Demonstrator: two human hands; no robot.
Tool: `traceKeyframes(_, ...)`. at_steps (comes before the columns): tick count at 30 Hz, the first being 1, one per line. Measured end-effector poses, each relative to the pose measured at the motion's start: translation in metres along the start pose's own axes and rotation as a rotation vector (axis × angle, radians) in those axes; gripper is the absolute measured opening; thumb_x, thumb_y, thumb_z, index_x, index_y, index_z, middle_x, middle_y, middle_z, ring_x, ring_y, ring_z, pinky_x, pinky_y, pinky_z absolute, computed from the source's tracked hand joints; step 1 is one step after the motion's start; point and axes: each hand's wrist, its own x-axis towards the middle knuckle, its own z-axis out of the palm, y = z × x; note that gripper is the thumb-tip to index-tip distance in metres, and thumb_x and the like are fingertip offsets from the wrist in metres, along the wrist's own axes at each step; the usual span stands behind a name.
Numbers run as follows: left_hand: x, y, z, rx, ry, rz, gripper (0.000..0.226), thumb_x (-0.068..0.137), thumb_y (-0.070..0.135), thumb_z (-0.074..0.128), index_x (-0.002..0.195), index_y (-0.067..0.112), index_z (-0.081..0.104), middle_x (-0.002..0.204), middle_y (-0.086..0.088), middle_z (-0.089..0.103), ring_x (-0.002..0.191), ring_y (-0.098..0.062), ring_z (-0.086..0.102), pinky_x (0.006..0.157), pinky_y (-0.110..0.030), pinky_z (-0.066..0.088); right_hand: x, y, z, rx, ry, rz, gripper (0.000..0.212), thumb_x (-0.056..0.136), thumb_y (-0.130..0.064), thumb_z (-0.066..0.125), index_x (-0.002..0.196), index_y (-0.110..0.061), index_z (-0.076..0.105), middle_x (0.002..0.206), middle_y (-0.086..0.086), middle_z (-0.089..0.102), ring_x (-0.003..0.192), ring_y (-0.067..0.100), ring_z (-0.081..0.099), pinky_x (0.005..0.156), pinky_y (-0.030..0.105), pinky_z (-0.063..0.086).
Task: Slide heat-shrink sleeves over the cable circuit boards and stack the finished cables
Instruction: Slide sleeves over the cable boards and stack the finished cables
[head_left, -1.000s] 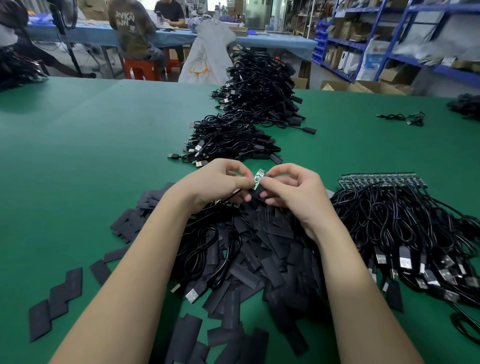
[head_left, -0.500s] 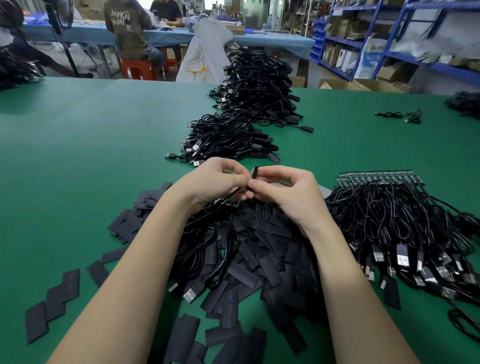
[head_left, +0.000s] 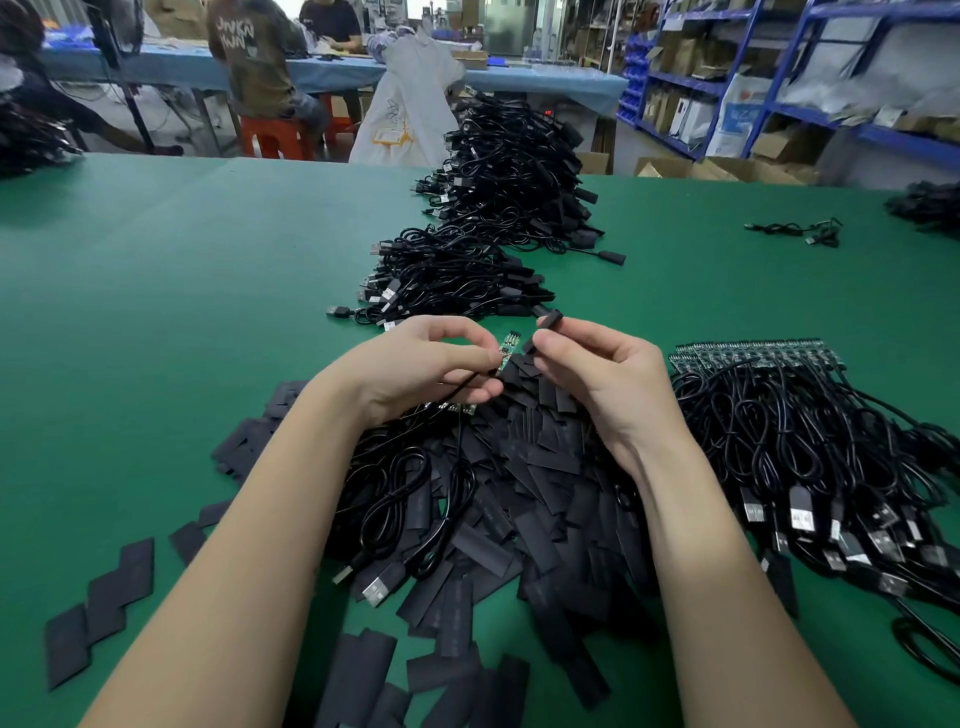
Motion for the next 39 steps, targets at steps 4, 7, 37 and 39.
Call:
traceKeyframes(4, -0.001, -0.001, -0.004, -0.006, -0.067, 0.003, 0.01, 0.094, 0.001, 0.064, 0.089, 0.009, 0.067, 0.077, -0.007, 0.067, 0.071, -0.015, 0.069, 0.066, -0.019, 0.056, 0.001, -0.003, -0.001, 0.149, 0.002, 0.021, 0.013, 0.07, -0.007, 0.082, 0.082, -0.01, 0.083, 0.09, 0.008, 0.079, 0.084, 0.014, 0.075, 0.074, 0.018, 0.058)
traceKeyframes(7, -0.002, -0.002, -0.005, 0.019, -0.144, 0.021, 0.004, 0.094, 0.001, 0.063, 0.096, 0.005, 0.064, 0.078, -0.006, 0.066, 0.071, -0.014, 0.066, 0.067, -0.02, 0.054, 0.0, -0.004, 0.0, 0.186, -0.021, 0.016, 0.016, 0.066, -0.01, 0.081, 0.082, -0.011, 0.083, 0.091, 0.007, 0.079, 0.086, 0.013, 0.075, 0.075, 0.018, 0.058)
traceKeyframes(37, -0.008, 0.0, -0.011, 0.188, -0.186, 0.154, 0.022, 0.088, 0.013, 0.07, 0.107, 0.007, 0.06, 0.081, -0.004, 0.068, 0.075, -0.014, 0.063, 0.071, -0.019, 0.051, -0.007, -0.005, 0.001, 0.13, -0.187, 0.129, 0.017, 0.073, -0.009, 0.076, 0.088, -0.01, 0.082, 0.093, 0.01, 0.078, 0.083, 0.014, 0.075, 0.074, 0.017, 0.058)
traceKeyframes(39, -0.009, 0.002, -0.013, 0.29, -0.163, 0.167, 0.019, 0.089, 0.007, 0.072, 0.104, 0.006, 0.061, 0.075, 0.0, 0.069, 0.067, -0.01, 0.06, 0.064, -0.015, 0.046, -0.005, -0.004, 0.002, 0.146, -0.154, 0.131, 0.016, 0.072, -0.009, 0.077, 0.087, -0.009, 0.082, 0.093, 0.01, 0.078, 0.083, 0.014, 0.075, 0.075, 0.018, 0.058)
